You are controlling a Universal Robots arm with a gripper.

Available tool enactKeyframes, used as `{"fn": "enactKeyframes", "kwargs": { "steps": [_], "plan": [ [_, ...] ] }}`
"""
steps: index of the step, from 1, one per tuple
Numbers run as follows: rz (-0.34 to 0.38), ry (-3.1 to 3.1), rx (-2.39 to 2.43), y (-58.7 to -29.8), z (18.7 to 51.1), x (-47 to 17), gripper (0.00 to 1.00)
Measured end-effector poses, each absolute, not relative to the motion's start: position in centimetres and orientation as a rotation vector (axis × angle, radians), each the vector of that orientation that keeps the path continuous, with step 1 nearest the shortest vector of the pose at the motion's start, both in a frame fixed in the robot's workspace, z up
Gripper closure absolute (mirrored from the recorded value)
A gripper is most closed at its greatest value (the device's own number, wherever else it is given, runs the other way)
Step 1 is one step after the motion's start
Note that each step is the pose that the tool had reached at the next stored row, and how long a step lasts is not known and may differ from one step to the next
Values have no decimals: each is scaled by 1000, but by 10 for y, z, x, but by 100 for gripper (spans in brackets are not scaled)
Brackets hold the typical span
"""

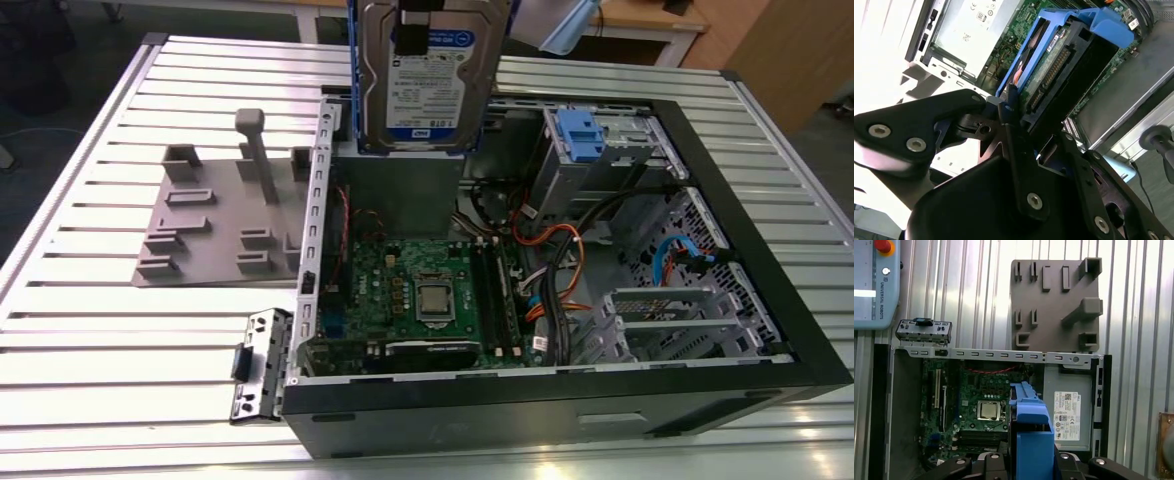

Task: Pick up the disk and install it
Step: 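Pick up the disk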

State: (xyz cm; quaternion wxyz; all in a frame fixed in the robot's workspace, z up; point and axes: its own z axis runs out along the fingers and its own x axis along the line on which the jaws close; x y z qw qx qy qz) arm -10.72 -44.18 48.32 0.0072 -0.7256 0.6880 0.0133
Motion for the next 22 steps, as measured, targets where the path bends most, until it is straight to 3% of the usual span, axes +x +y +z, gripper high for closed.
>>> {"fn": "enactKeyframes", "kwargs": {
  "steps": [22],
  "plan": [
    [41, 2152, -2269, -453, 483, -107, 64]
  ]
}}
